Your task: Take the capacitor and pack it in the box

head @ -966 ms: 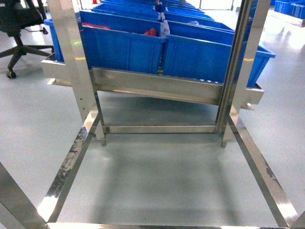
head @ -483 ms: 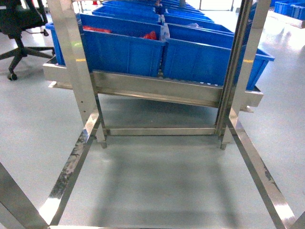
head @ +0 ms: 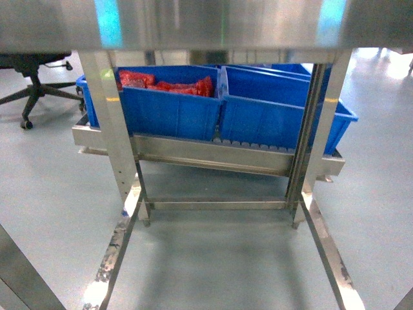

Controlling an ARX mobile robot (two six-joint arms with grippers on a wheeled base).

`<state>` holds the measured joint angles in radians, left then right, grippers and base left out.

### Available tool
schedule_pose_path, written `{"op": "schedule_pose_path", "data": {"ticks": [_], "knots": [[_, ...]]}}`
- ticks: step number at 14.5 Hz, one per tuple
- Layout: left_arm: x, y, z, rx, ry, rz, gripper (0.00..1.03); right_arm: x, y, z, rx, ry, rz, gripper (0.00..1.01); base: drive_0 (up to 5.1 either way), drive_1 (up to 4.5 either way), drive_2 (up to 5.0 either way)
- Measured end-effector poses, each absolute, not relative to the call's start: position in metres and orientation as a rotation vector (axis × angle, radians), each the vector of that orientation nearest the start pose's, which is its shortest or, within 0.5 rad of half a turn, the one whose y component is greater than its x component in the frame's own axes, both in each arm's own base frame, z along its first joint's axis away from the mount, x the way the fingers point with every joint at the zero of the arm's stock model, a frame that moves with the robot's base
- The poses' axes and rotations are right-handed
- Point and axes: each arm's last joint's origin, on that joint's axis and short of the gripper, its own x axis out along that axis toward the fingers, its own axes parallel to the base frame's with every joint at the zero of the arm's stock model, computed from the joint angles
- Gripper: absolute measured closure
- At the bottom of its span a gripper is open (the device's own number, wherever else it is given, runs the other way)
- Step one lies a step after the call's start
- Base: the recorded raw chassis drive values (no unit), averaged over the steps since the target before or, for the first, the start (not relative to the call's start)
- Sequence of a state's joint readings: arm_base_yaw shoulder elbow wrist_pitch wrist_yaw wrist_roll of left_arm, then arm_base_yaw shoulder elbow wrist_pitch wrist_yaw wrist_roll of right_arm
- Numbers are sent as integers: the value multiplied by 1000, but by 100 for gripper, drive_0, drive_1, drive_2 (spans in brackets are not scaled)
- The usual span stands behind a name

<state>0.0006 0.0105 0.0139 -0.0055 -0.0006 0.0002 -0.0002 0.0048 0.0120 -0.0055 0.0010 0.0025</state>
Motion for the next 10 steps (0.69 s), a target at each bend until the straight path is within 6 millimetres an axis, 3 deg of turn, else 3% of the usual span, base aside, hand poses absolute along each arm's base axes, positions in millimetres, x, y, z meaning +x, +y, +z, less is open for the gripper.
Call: {"op": "schedule_pose_path", "data": {"ticks": [10], "knots": [[98,0,167,0,1,2,5,97,0,167,2,-3,0,3,0,0,0]]}}
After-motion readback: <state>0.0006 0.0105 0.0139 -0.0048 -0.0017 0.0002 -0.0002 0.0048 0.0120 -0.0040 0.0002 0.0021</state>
